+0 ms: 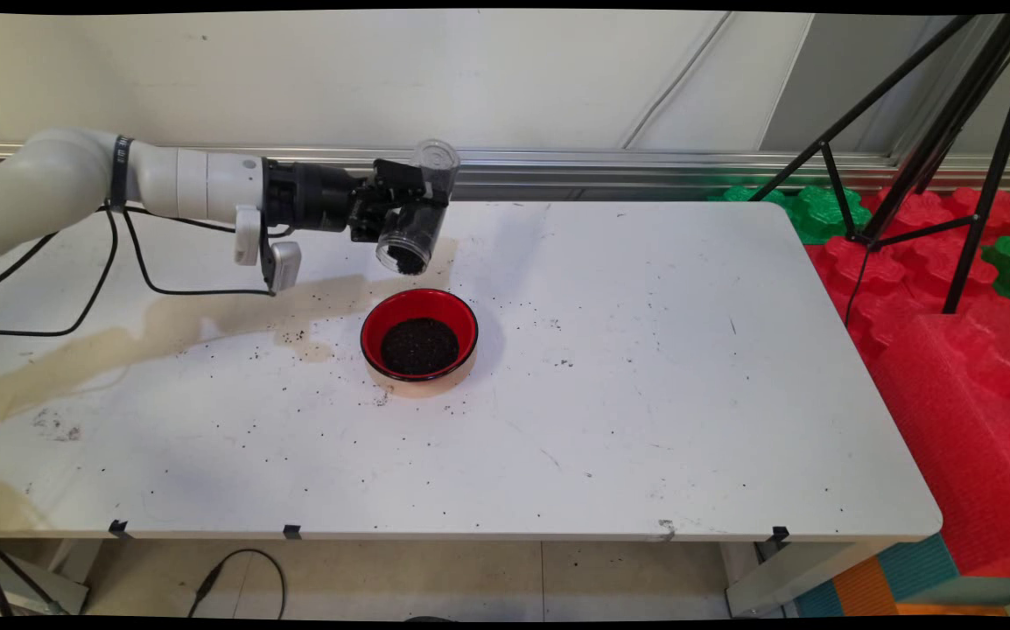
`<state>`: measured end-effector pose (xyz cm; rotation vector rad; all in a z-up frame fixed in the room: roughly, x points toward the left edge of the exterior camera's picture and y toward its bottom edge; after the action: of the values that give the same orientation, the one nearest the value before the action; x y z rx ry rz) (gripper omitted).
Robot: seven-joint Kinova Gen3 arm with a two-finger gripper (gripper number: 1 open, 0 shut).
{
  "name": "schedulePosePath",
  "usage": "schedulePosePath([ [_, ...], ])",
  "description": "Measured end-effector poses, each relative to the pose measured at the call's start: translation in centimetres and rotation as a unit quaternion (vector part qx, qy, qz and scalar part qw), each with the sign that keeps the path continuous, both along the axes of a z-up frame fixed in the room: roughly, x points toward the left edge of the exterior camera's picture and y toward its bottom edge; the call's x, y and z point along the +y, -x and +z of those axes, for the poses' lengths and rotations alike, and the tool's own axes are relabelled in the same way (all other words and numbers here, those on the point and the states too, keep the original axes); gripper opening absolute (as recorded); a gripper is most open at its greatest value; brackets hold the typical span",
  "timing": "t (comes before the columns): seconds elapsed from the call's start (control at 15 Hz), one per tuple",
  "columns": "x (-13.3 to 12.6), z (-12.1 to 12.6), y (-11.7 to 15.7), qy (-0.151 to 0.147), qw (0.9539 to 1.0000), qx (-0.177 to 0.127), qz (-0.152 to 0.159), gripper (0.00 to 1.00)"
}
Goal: Pour the black seasoning powder in the red bowl
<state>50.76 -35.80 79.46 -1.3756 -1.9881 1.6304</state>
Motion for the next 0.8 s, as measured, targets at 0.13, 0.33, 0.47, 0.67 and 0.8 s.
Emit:
schedulePosePath([
  [0.13, -0.1, 0.0, -0.2, -0.02, 0.9996, 0.018, 0.012, 0.0],
  [0.33, -0.1, 0.2, -0.5, -0.055, 0.9966, 0.052, 0.031, 0.0],
  [0.47, -0.1, 0.4, -0.6, -0.081, 0.9928, 0.077, 0.043, 0.0],
  [0.67, 0.1, 0.8, -0.7, -0.125, 0.9834, 0.117, 0.059, 0.0],
  [0.8, 0.2, 1.2, -0.7, -0.155, 0.9749, 0.144, 0.07, 0.0],
])
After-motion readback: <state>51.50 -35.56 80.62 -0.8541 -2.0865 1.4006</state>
